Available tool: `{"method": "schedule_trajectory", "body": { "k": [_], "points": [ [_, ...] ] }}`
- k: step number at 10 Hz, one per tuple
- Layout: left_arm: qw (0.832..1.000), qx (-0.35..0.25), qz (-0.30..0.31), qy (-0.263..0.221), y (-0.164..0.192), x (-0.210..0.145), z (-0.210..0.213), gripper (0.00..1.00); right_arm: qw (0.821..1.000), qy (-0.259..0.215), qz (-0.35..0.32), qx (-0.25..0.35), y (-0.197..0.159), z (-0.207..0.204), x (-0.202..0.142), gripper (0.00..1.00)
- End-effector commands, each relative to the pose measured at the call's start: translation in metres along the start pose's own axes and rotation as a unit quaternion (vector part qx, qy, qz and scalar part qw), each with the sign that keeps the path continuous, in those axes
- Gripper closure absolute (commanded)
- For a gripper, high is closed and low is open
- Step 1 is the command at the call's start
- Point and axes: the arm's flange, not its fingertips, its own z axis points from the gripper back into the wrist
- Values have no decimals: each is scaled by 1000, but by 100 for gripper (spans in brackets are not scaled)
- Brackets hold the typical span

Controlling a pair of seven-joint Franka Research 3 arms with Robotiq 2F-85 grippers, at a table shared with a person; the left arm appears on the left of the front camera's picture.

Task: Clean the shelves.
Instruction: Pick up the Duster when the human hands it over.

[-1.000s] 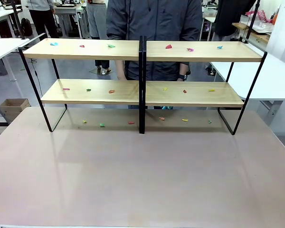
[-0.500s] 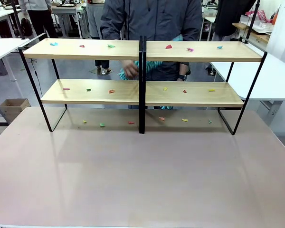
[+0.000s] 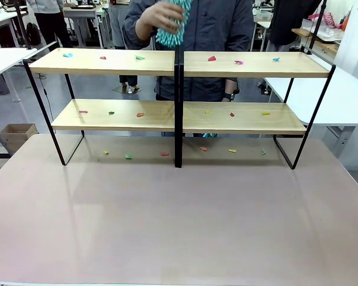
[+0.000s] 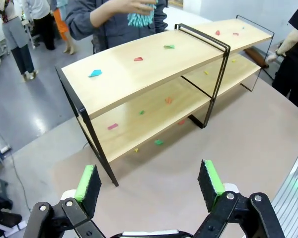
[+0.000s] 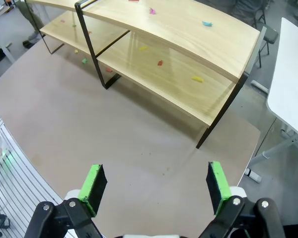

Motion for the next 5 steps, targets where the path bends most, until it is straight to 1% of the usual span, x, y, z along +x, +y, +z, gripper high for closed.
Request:
{"method": "schedule_trajectory", "body": {
  "k": [1,3,4,5],
  "points": [
    [1000,-8,-1,-7,1,0,0,0,1000,-9,9,-16,-5,-11,-4,0],
    [1000,-8,-1,-7,1,0,0,0,997,-22,52,-50,14,-14,1,0],
    [1000,-8,-1,-7,1,0,0,0,997,-18,55,-50,14,-15,8,0],
    [1000,-8,-1,-7,1,0,0,0,997,-25,50,-45,10,-14,15,0]
  ]
}}
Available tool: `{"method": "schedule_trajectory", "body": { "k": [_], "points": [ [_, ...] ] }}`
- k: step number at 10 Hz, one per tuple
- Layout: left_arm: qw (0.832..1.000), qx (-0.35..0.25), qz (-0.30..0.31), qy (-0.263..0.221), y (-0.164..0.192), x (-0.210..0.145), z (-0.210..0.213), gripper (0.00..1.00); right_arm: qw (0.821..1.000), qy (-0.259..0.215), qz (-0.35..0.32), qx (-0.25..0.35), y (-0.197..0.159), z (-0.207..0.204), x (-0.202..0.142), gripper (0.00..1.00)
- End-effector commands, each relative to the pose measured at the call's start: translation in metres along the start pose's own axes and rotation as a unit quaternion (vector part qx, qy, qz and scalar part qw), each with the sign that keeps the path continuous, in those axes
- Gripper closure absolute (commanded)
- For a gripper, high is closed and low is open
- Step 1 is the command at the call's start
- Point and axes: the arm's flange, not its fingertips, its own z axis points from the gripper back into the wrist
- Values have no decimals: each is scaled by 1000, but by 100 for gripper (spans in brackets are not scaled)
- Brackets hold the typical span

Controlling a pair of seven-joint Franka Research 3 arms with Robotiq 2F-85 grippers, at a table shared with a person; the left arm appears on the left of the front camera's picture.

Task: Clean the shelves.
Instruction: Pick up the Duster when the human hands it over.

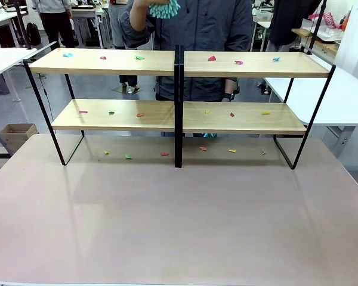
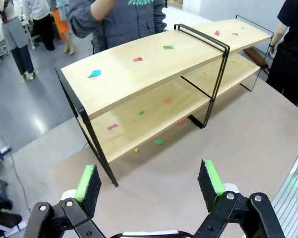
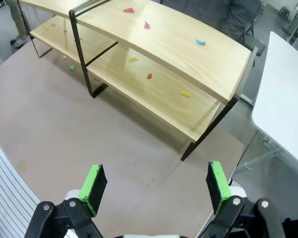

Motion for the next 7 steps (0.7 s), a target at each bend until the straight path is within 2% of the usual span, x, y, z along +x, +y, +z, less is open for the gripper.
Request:
{"method": "schedule_trajectory", "body": {
  "k": [1,5,7],
  "points": [
    [1000,-7,-1,-7,1,0,0,0,1000,-22,6,-5,-6,-5,-1,0],
    [1000,-7,-1,-7,1,0,0,0,996,-25,-84,23,-11,6,1,0],
    [1000,-7,-1,-7,1,0,0,0,993,-43,-110,25,-13,14,1,0]
  ]
}}
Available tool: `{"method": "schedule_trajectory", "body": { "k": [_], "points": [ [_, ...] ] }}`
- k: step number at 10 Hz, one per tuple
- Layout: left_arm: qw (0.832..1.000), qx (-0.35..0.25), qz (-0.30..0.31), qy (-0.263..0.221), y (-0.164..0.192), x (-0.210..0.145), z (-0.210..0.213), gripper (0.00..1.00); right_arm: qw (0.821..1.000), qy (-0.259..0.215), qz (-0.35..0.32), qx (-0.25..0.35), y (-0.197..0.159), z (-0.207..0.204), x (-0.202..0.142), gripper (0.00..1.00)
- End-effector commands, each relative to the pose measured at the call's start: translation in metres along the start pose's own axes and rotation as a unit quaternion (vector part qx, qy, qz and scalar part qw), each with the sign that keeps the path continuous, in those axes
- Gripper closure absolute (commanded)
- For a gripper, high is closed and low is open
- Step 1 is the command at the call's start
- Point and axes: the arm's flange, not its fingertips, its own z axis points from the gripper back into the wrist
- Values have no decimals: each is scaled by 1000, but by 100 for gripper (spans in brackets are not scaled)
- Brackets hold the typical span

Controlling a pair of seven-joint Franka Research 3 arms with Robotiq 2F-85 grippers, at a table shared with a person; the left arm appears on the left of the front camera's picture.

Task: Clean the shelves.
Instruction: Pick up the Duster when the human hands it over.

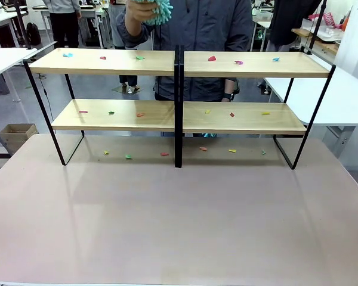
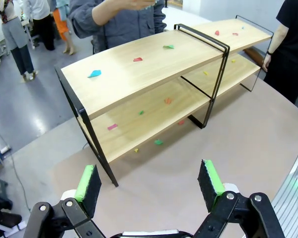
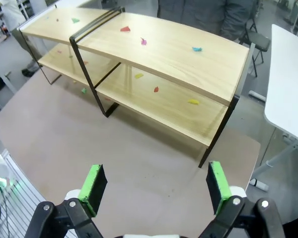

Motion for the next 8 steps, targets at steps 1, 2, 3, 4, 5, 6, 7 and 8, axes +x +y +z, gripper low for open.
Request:
{"method": "schedule_trajectory", "body": {
  "k": [1,2,3,4,5,6,7,8],
  "points": [
    [1000,-7,-1,-6,1,0,0,0,1000,-12,-21,2,1,12,4,0],
    [1000,-7,-1,-6,1,0,0,0,1000,-12,-21,1,2,14,4,0],
    [1000,-7,-1,-6,1,0,0,0,1000,-13,-22,1,2,15,3,0],
    [1000,-7,-1,-6,1,0,0,0,999,-13,-29,7,1,15,3,0],
    [1000,-7,-1,-6,1,0,0,0,1000,-16,-13,0,0,13,3,0],
    [1000,-7,-1,-6,1,0,0,0,1000,-16,-13,0,0,13,3,0],
    [1000,-7,-1,-6,1,0,0,0,1000,-16,-13,0,0,13,3,0],
    [1000,-7,-1,-6,1,0,0,0,1000,-16,-13,0,0,13,3,0]
  ]
}}
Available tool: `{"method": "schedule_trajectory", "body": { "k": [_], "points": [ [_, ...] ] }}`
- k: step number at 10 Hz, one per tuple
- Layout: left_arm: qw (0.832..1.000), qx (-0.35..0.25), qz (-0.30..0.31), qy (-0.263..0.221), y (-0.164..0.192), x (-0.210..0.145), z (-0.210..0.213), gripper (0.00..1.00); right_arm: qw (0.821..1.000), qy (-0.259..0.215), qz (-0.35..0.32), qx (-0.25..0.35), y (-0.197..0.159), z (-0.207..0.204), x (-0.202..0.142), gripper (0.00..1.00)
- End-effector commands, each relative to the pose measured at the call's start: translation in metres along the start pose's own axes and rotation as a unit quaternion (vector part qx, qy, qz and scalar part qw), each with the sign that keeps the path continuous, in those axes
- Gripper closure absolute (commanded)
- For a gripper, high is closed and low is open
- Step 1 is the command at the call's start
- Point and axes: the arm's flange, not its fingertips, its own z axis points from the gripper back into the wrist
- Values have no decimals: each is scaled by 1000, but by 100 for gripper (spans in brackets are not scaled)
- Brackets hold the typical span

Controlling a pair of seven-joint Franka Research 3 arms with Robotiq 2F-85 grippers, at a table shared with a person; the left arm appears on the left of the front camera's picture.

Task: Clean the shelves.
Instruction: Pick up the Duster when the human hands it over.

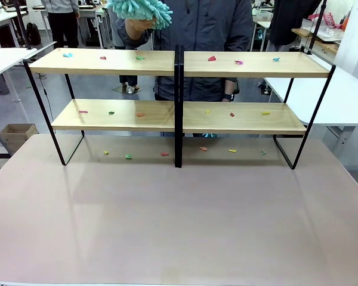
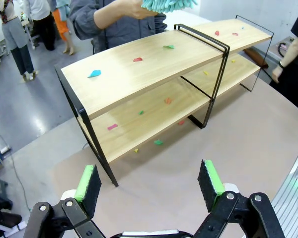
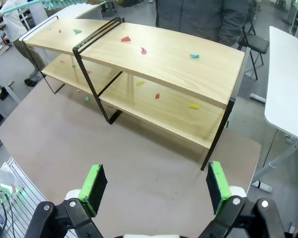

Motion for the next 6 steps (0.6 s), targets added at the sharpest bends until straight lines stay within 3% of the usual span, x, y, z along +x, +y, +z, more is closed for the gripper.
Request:
{"method": "schedule_trajectory", "body": {
  "k": [1,5,6],
  "points": [
    [1000,-7,-1,-6,1,0,0,0,1000,0,1,0,0,0,0,0],
    [1000,0,0,0,0,0,0,0,1000,0,1,0,0,0,0,0],
    [997,-58,19,36,3,9,-11,0,1000,0,1,0,0,0,0,0]
  ]
}}
